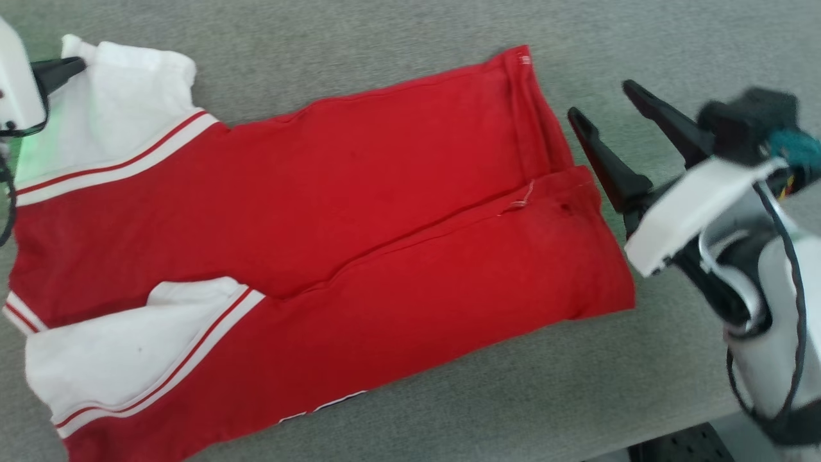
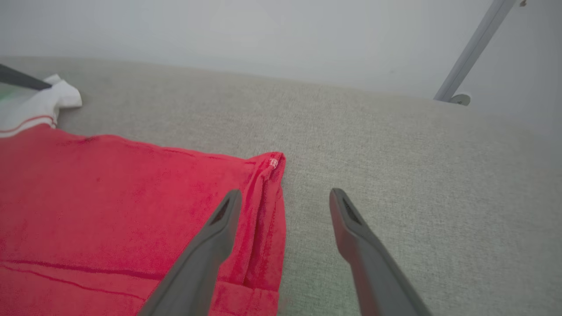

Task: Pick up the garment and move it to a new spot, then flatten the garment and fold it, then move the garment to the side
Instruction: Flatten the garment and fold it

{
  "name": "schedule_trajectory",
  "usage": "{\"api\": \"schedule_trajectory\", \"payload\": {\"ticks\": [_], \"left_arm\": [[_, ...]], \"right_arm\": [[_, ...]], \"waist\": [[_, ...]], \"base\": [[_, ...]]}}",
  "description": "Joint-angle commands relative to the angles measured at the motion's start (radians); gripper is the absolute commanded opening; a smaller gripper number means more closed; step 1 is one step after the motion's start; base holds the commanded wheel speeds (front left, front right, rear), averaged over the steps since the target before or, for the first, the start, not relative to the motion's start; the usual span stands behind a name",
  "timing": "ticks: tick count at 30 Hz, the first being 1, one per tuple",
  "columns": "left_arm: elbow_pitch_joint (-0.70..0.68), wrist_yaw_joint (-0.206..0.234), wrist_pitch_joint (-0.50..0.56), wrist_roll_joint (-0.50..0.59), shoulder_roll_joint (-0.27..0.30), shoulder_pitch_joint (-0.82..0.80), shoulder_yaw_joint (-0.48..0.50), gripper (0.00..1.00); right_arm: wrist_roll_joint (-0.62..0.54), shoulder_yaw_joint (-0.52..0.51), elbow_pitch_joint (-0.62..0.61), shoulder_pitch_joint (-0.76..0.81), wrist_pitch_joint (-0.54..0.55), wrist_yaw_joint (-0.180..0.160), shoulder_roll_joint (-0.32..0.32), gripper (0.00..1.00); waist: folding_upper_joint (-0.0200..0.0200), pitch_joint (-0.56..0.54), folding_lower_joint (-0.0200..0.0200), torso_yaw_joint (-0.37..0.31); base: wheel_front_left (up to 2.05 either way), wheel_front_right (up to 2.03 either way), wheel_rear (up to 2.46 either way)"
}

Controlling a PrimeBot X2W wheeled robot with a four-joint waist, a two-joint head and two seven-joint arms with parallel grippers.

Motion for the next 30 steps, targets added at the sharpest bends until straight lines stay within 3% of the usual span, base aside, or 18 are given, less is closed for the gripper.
{"api": "schedule_trajectory", "payload": {"ticks": [1,10,19,20,21,22,30], "left_arm": [[-0.004,-0.003,-0.006,-0.01,-0.012,-0.009,-0.012,0.0],[-0.03,-0.003,-0.064,-0.027,-0.072,-0.04,-0.066,0.0],[-0.051,-0.003,-0.12,-0.074,-0.108,-0.057,-0.117,0.0],[-0.052,-0.002,-0.126,-0.081,-0.111,-0.058,-0.121,0.0],[-0.055,-0.002,-0.133,-0.086,-0.114,-0.06,-0.125,0.0],[-0.056,-0.002,-0.141,-0.09,-0.116,-0.062,-0.13,0.0],[-0.121,-0.002,-0.262,-0.123,-0.14,-0.041,-0.16,0.0]], "right_arm": [[0.014,0.017,0.015,-0.041,0.038,-0.001,-0.013,1.0],[0.129,0.136,0.19,-0.287,0.364,-0.001,-0.104,1.0],[0.188,0.2,0.359,-0.424,0.545,-0.001,-0.088,1.0],[0.19,0.208,0.368,-0.429,0.551,-0.001,-0.088,0.72],[0.191,0.21,0.374,-0.434,0.553,-0.001,-0.089,0.28],[0.187,0.211,0.381,-0.437,0.554,-0.001,-0.094,0.0],[0.171,0.172,0.37,-0.4,0.462,-0.001,-0.137,0.0]], "waist": [[0.0,0.005,0.0,0.016],[0.0,0.032,0.0,0.103],[0.0,0.042,0.0,0.156],[0.0,0.042,0.0,0.16],[0.0,0.042,0.0,0.164],[0.0,0.041,0.0,0.168],[0.0,-0.004,0.0,0.223]], "base": [[0.0,0.0,0.0],[0.0,0.0,0.0],[0.0,0.0,0.0],[0.0,0.0,0.0],[0.0,0.0,0.0],[0.0,0.0,0.0],[0.0,0.0,0.0]]}}
